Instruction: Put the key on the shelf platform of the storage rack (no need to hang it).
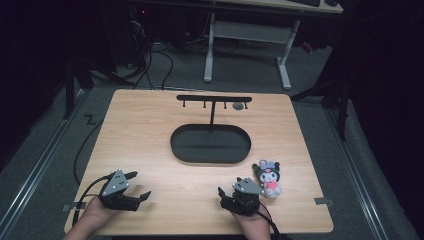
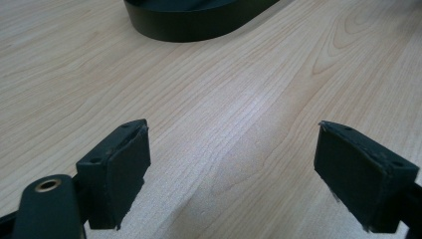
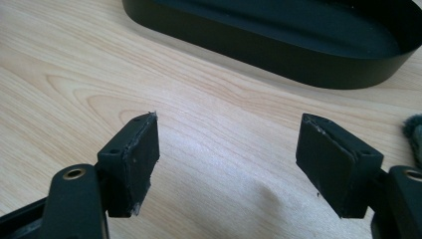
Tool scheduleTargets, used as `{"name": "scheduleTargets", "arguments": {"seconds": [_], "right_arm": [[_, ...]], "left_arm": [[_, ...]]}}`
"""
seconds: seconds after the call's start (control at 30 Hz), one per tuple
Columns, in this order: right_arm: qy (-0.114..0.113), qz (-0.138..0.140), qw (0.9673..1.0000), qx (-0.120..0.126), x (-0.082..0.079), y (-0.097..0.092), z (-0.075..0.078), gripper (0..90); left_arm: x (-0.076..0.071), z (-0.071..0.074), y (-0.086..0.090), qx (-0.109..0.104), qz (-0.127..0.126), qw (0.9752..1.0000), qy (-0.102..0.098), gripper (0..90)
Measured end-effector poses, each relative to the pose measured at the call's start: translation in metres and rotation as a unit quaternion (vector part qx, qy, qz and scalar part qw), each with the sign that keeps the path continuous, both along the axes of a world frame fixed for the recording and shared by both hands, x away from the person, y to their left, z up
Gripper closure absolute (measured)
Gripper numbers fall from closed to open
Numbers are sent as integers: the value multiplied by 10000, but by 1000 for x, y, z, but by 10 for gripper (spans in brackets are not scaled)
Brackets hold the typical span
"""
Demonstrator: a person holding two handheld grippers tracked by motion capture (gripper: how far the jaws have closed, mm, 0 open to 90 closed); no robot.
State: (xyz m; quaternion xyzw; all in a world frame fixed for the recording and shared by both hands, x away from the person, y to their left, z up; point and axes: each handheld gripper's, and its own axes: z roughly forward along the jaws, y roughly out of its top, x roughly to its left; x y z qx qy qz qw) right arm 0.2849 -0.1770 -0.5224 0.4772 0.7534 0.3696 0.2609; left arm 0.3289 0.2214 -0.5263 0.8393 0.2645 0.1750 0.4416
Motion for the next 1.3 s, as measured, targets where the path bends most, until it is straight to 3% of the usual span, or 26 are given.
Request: {"name": "scheduleTargets", "arguments": {"seconds": [0.27, 1.3], "right_arm": [[-31, -11, 9999, -160, -3, -3, -1, 264], [87, -52, 9998, -195, -1, -5, -2, 278]], "left_arm": [[1, 0, -1, 6, 23, 10000, 17, 155], [1, 0, 0, -6, 16, 10000, 26, 155]]}}
